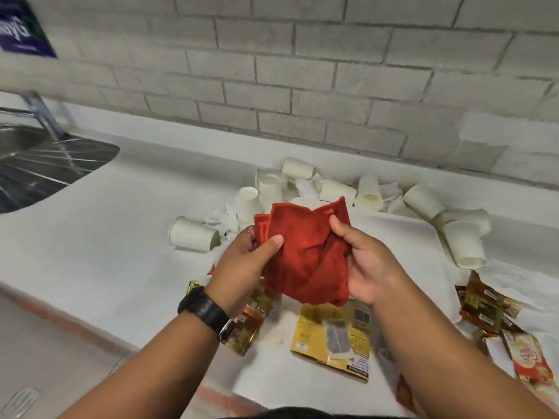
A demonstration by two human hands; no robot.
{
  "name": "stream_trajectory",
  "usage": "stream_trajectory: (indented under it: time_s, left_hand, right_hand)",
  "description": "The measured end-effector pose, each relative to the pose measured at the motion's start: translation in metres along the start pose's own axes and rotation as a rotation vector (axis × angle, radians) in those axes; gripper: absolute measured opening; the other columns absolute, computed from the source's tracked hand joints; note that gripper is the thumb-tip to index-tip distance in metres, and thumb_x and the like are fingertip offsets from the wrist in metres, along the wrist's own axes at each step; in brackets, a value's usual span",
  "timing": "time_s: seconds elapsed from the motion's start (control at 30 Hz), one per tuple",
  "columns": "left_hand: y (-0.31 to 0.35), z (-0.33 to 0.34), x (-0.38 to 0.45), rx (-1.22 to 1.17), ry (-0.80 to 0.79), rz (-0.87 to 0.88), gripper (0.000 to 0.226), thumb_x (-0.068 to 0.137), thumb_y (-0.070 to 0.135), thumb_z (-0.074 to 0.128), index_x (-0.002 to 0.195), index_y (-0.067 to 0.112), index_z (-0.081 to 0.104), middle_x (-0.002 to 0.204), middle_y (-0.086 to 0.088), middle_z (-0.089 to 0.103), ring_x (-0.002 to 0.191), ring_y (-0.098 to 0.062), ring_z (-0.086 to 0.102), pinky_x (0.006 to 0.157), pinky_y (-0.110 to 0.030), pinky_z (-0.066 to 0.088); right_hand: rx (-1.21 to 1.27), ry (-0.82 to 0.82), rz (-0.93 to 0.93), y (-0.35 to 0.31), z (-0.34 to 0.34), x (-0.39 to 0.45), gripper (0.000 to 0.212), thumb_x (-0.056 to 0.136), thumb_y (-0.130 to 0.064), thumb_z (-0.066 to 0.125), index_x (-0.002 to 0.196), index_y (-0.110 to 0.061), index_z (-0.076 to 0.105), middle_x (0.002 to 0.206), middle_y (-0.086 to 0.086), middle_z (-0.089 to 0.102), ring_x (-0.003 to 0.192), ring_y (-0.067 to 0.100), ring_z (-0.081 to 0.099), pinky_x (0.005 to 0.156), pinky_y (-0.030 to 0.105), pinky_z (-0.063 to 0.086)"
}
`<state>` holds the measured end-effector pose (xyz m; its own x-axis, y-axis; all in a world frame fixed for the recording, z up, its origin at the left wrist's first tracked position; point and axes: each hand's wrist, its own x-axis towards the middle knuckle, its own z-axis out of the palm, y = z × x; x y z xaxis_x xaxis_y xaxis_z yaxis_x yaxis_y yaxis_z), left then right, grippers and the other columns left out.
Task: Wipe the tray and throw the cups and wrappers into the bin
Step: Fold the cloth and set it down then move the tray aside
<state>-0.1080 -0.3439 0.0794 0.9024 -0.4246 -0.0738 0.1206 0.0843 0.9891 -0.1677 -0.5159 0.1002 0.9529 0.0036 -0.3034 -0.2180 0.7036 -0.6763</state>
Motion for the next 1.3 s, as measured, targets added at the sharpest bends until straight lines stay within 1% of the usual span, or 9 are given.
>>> stream_trajectory:
  time_s: [0.1, 0.23, 0.33, 0.53, 0.7, 0.83, 0.97, 1.07, 1.3]
  left_hand:
    - [0.01, -0.045, -0.009, -0.064, 0.069, -0.022, 0.018, 0.092, 0.015, 0.059, 0.109, 0.011, 0.061, 0.103, -0.004, 0.073, 0.094, -0.016, 0.069, 0.075, -0.026, 0.055]
    - [0.017, -0.122, -0.013, -0.042, 0.157, -0.06, 0.017, 0.091, 0.018, 0.06, 0.108, 0.013, 0.059, 0.105, -0.006, 0.071, 0.095, -0.021, 0.068, 0.081, -0.035, 0.051]
    - [0.019, -0.183, -0.015, 0.002, 0.229, -0.095, 0.014, 0.093, 0.015, 0.057, 0.107, 0.013, 0.059, 0.101, -0.007, 0.071, 0.088, -0.019, 0.067, 0.075, -0.032, 0.05]
    - [0.008, -0.302, -0.011, 0.199, 0.335, -0.2, 0.013, 0.091, 0.014, 0.06, 0.103, 0.012, 0.06, 0.102, -0.015, 0.068, 0.087, -0.026, 0.064, 0.081, -0.041, 0.05]
    - [0.002, -0.361, 0.018, 0.459, 0.412, -0.225, 0.016, 0.089, 0.021, 0.06, 0.105, 0.018, 0.058, 0.105, -0.008, 0.069, 0.093, -0.025, 0.066, 0.088, -0.042, 0.052]
    - [0.001, -0.377, 0.037, 0.819, 0.405, -0.127, 0.052, 0.088, 0.025, 0.061, 0.136, 0.019, 0.042, 0.139, -0.005, 0.047, 0.121, -0.023, 0.052, 0.104, -0.036, 0.04]
    - [-0.019, -0.372, 0.035, 1.221, 0.202, 0.026, 0.061, 0.089, 0.04, 0.057, 0.144, 0.023, 0.037, 0.147, -0.004, 0.04, 0.132, -0.023, 0.042, 0.108, -0.038, 0.036]
    - [-0.04, -0.366, 0.029, 1.431, 0.047, -0.086, 0.057, 0.089, 0.051, 0.05, 0.142, 0.031, 0.039, 0.151, 0.005, 0.035, 0.137, -0.018, 0.036, 0.112, -0.043, 0.029]
    - [-0.034, -0.336, 0.035, 1.496, 0.122, -0.008, 0.049, 0.091, 0.05, 0.045, 0.136, 0.031, 0.045, 0.145, 0.006, 0.041, 0.133, -0.017, 0.04, 0.116, -0.045, 0.018]
  right_hand:
    - [-0.203, -0.072, 0.012, 0.022, 0.029, 0.016, 0.041, 0.08, -0.001, 0.059, 0.121, -0.004, 0.062, 0.114, 0.021, 0.068, 0.099, 0.031, 0.069, 0.089, 0.042, 0.055]
    - [-0.308, -0.048, 0.034, 0.061, 0.07, 0.046, 0.055, 0.081, 0.022, 0.044, 0.123, -0.011, 0.058, 0.111, 0.017, 0.069, 0.092, 0.028, 0.068, 0.078, 0.036, 0.058]
    - [-0.326, -0.001, 0.098, 0.094, 0.098, 0.077, 0.048, 0.088, 0.015, 0.044, 0.122, -0.016, 0.059, 0.102, 0.014, 0.072, 0.077, 0.024, 0.071, 0.063, 0.034, 0.061]
    - [-0.456, 0.059, 0.217, 0.182, 0.158, 0.14, 0.04, 0.09, 0.008, 0.047, 0.119, -0.018, 0.058, 0.097, 0.01, 0.067, 0.076, 0.021, 0.063, 0.071, 0.04, 0.054]
    - [-0.463, 0.118, 0.16, 0.219, 0.196, 0.182, 0.052, 0.09, 0.009, 0.046, 0.133, -0.02, 0.048, 0.102, 0.007, 0.064, 0.067, 0.015, 0.064, 0.052, 0.032, 0.057]
    - [-0.776, 0.242, -0.008, 0.233, 0.195, 0.208, 0.075, 0.088, -0.007, 0.056, 0.151, -0.03, 0.021, 0.143, 0.006, 0.042, 0.11, 0.019, 0.059, 0.091, 0.037, 0.051]
    - [-1.34, 0.216, -0.297, 0.247, 0.187, 0.203, 0.058, 0.088, -0.024, 0.058, 0.143, -0.026, 0.041, 0.142, 0.001, 0.039, 0.132, 0.017, 0.042, 0.11, 0.031, 0.034]
    - [-1.807, 0.037, -0.3, 0.259, 0.182, 0.195, 0.047, 0.091, -0.034, 0.054, 0.137, -0.028, 0.05, 0.147, -0.002, 0.041, 0.133, 0.024, 0.035, 0.111, 0.034, 0.028]
    - [-1.73, -0.004, -0.282, 0.241, 0.174, 0.167, 0.043, 0.096, -0.032, 0.049, 0.138, -0.028, 0.049, 0.154, -0.006, 0.035, 0.144, 0.018, 0.021, 0.116, 0.033, 0.017]
